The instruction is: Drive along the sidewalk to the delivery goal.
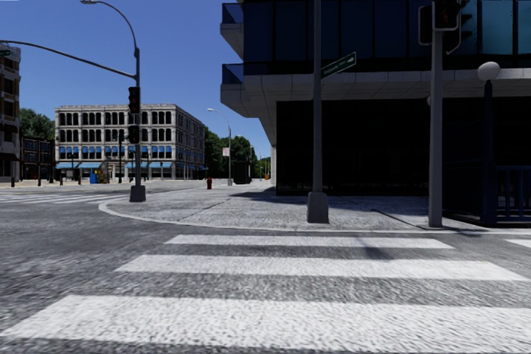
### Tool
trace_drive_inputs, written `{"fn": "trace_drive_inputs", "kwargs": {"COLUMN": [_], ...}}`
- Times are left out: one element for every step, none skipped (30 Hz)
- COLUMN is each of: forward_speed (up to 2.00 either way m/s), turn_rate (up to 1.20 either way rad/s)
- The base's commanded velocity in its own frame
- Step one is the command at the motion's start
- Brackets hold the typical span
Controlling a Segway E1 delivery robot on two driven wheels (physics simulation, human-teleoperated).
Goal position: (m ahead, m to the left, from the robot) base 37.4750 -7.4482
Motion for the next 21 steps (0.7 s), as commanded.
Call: {"fn": "trace_drive_inputs", "kwargs": {"forward_speed": [2.00, 2.00, 2.00, 2.00, 2.00, 2.00, 2.00, 2.00, 2.00, 2.00, 2.00, 2.00, 2.00, 2.00, 2.00, 2.00, 2.00, 2.00, 2.00, 2.00, 2.00], "turn_rate": [0.00, 0.00, 0.00, 0.00, 0.00, 0.00, 0.00, 0.00, 0.00, 0.00, 0.00, 0.00, 0.00, 0.00, 0.00, 0.00, 0.00, 0.00, 0.00, 0.00, 0.00]}}
